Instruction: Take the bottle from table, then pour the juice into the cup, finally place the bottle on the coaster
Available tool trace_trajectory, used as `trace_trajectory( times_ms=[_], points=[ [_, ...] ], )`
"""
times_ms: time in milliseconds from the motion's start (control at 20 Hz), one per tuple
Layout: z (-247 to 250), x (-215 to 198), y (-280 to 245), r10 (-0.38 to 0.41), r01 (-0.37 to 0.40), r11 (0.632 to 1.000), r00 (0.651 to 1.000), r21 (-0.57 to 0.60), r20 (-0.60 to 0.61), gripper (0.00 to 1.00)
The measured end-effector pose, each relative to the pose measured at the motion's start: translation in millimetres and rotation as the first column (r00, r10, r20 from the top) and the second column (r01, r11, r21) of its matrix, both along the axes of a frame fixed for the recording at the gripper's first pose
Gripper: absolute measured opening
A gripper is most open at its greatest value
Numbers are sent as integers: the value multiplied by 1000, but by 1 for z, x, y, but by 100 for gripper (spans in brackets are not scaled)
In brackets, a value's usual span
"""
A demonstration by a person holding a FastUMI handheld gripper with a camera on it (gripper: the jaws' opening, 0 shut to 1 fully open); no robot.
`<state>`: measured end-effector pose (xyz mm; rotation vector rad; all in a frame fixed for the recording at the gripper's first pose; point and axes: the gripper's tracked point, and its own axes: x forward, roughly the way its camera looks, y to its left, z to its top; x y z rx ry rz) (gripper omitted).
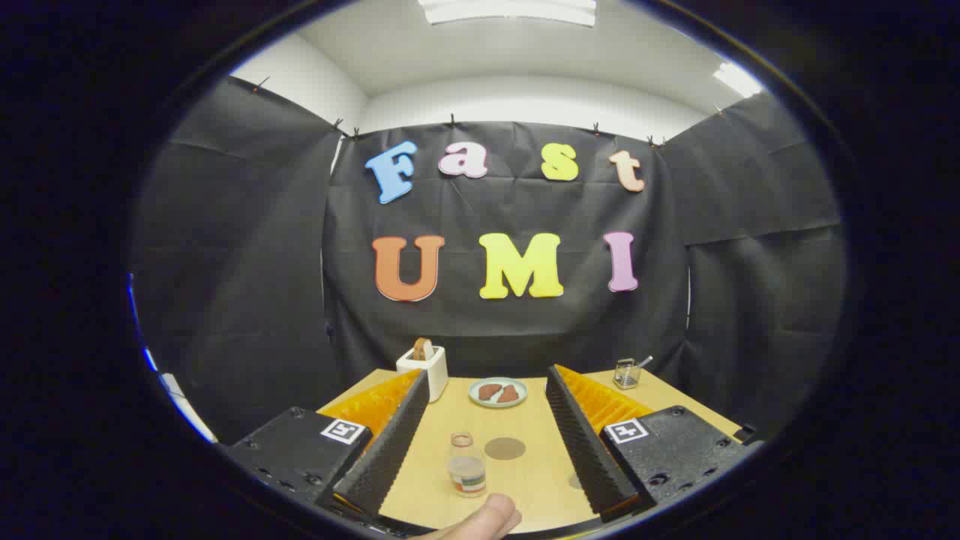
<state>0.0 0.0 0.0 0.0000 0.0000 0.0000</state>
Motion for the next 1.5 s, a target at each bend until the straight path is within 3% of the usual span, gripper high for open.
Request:
trace_trajectory(
  times_ms=[750, 1500],
  points=[
    [9, -5, -4, -26, 26, 1000, 999, -1, 41, 100],
    [-58, 36, 14, -97, 97, 995, 995, -33, 1, 100]
  ],
)
